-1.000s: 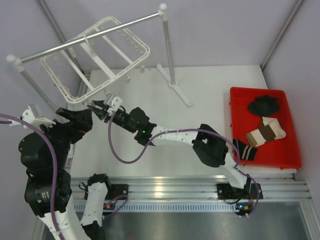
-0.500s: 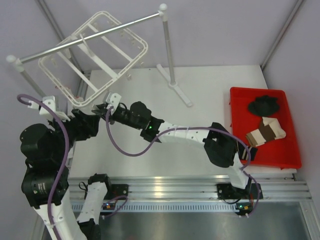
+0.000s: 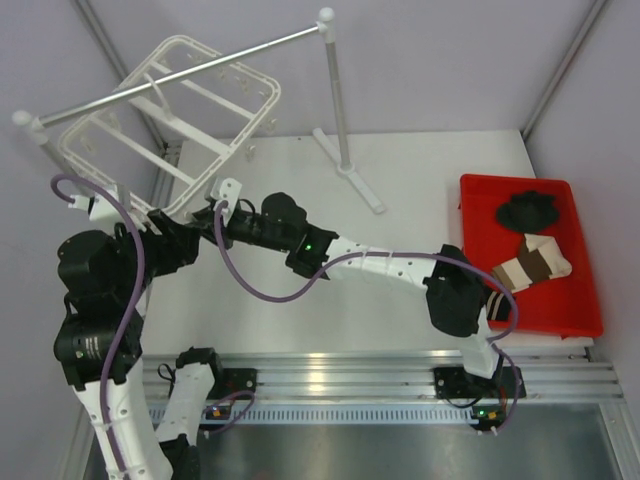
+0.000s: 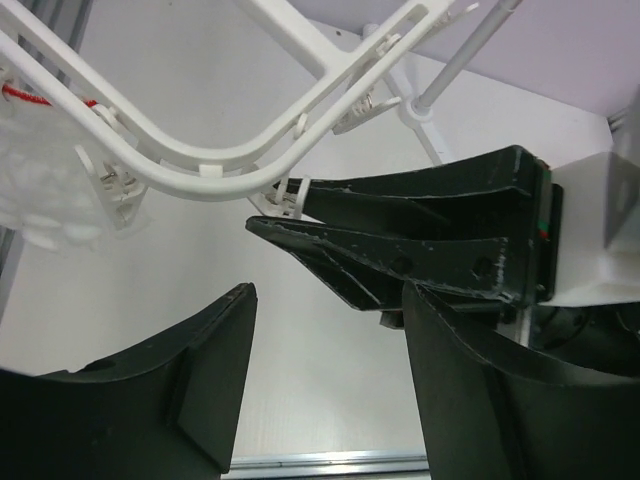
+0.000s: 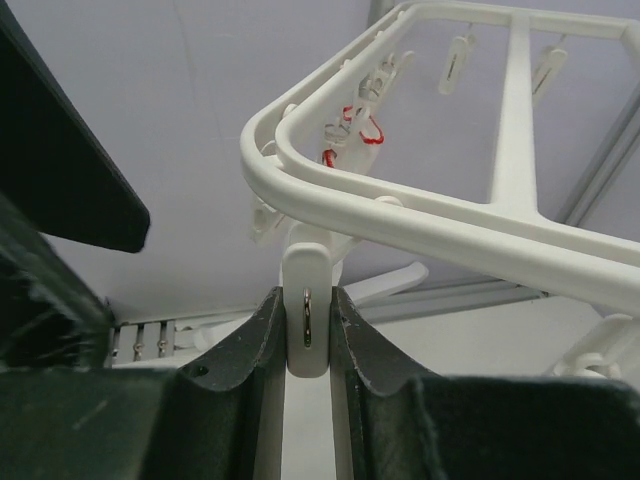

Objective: Clip the socks to the hanger
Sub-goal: Open the clamp at the hanger.

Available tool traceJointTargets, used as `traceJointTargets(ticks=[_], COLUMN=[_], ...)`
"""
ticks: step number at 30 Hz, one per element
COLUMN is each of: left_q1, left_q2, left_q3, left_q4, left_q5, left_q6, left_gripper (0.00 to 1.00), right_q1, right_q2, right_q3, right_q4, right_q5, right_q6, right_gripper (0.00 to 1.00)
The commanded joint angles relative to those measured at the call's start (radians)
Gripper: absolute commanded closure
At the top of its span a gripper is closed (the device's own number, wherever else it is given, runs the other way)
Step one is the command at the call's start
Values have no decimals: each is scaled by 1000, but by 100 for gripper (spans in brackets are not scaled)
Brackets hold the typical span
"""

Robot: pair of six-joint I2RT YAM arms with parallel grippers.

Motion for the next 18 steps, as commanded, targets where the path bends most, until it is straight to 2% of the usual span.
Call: traceJointTargets(ticks=[1,6,18], left_q1=[-1,-2,-2], left_q2=[-13,-81,-50], left_q3=[-51,-138,-195], left_q4=[85,242,325], left_q5=[-48,-63,-65], left_q6=[-69,-121,-187], left_gripper=[35,38,40], right_q1=[-8,-12,-31], right_q2=[-65,-74,-91], right_q3=[42,37,14], right_q4=[-27,-27,-13], right_q5=[-43,-53,-65], right_q6=[30,37,49], right_gripper=[100,100,100])
